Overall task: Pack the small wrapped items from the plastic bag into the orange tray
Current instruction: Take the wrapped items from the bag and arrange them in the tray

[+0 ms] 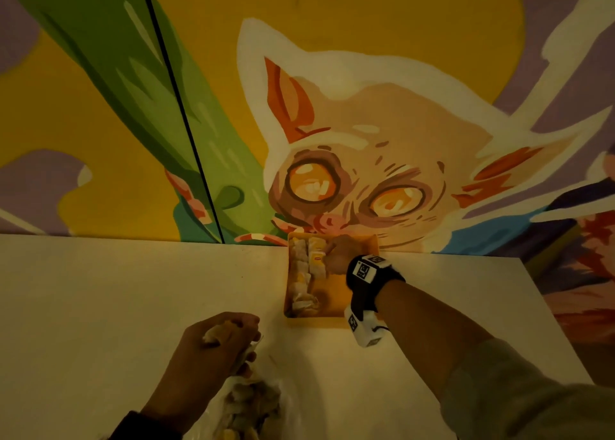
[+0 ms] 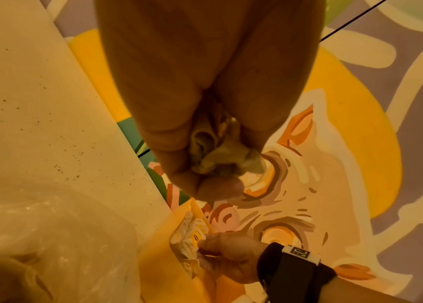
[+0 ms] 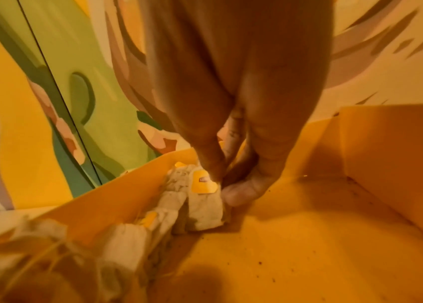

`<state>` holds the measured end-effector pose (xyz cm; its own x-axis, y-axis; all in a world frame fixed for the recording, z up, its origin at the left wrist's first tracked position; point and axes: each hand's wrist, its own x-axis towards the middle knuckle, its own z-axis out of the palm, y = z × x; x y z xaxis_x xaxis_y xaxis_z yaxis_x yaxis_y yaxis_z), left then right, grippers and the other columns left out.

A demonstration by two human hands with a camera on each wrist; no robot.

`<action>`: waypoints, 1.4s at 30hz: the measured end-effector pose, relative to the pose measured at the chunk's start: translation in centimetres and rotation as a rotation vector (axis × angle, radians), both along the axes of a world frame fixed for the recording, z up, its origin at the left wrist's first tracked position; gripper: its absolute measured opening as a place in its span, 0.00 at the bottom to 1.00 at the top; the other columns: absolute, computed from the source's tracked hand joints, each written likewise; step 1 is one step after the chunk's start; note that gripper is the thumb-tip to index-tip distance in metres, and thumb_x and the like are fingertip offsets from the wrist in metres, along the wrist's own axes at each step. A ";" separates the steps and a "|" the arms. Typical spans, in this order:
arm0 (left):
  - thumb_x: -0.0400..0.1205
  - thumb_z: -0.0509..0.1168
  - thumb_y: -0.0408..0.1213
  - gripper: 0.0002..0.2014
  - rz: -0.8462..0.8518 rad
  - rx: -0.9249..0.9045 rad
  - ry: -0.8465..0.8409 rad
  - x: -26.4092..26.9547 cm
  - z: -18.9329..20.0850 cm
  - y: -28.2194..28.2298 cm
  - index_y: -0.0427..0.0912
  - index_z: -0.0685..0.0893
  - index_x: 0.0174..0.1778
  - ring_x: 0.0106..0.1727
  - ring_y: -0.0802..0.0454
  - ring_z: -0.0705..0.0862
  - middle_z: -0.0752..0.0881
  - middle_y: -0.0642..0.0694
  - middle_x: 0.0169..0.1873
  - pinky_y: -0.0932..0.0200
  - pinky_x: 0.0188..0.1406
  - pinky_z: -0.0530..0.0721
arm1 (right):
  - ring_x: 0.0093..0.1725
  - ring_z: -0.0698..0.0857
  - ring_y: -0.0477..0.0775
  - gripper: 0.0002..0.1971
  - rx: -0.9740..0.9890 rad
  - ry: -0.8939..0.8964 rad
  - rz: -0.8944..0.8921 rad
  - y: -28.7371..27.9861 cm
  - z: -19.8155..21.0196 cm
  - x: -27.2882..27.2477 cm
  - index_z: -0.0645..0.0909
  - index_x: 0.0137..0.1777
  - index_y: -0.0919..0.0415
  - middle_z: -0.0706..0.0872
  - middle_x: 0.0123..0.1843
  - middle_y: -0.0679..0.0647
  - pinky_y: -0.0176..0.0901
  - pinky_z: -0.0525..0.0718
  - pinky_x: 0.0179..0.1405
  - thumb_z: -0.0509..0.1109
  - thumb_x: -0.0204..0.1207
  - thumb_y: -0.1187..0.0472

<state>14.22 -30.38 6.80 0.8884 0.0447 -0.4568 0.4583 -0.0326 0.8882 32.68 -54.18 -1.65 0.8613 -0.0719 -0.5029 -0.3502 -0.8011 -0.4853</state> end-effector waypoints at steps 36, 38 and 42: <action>0.87 0.56 0.47 0.22 0.027 -0.390 0.230 -6.4 2.0 -2.2 0.32 0.87 0.45 0.40 0.37 0.81 0.84 0.30 0.40 0.45 0.44 0.80 | 0.25 0.84 0.37 0.04 0.635 -0.343 0.151 8.1 10.0 -24.0 0.86 0.44 0.63 0.80 0.38 0.52 0.26 0.77 0.21 0.77 0.73 0.64; 0.86 0.56 0.50 0.24 0.011 -0.423 0.227 -6.6 2.0 -2.0 0.33 0.86 0.43 0.33 0.40 0.82 0.84 0.32 0.35 0.48 0.41 0.80 | 0.27 0.84 0.39 0.04 0.636 -0.345 0.113 8.2 10.0 -24.1 0.87 0.43 0.60 0.82 0.39 0.54 0.29 0.78 0.24 0.78 0.73 0.60; 0.86 0.56 0.53 0.25 0.001 -0.455 0.201 -7.0 1.8 -1.6 0.32 0.86 0.51 0.31 0.41 0.82 0.86 0.32 0.39 0.55 0.28 0.80 | 0.36 0.86 0.42 0.04 0.637 -0.346 -0.031 7.7 9.6 -23.8 0.86 0.43 0.53 0.88 0.41 0.47 0.34 0.82 0.31 0.77 0.74 0.54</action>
